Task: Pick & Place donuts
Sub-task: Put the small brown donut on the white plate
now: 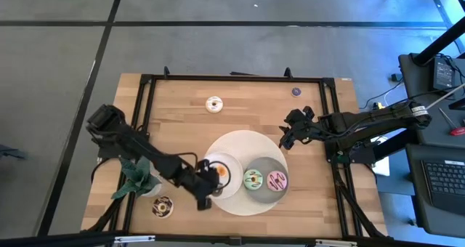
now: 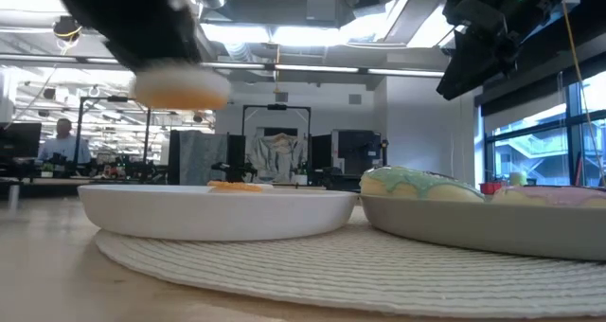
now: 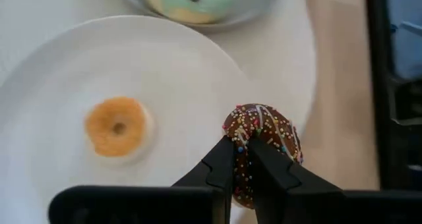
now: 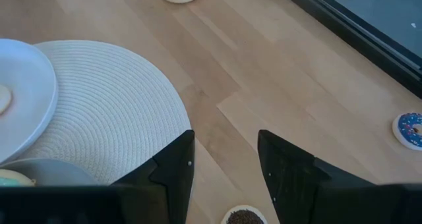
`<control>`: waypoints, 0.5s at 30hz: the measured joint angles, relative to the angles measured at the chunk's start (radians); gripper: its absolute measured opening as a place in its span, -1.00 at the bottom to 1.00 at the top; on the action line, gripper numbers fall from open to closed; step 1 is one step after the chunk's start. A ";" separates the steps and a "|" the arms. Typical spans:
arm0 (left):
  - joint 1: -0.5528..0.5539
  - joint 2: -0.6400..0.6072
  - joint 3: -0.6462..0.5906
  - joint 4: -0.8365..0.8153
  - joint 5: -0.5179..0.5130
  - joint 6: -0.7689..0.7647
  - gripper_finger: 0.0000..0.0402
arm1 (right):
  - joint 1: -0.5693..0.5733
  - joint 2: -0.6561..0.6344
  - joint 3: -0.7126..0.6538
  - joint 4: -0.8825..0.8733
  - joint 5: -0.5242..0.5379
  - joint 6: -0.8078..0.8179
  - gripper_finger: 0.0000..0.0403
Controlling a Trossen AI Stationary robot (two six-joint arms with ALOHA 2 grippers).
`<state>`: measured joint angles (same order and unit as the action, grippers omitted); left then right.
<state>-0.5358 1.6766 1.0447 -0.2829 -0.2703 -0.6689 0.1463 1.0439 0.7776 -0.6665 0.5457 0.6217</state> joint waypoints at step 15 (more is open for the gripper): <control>0.108 0.074 0.000 -0.013 0.079 -0.096 -0.85 | 0.000 0.000 0.000 -0.019 0.000 -0.002 -0.16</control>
<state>-0.4274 1.7507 1.0447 -0.2960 -0.1911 -0.7647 0.1459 1.0439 0.7776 -0.6857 0.5461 0.6201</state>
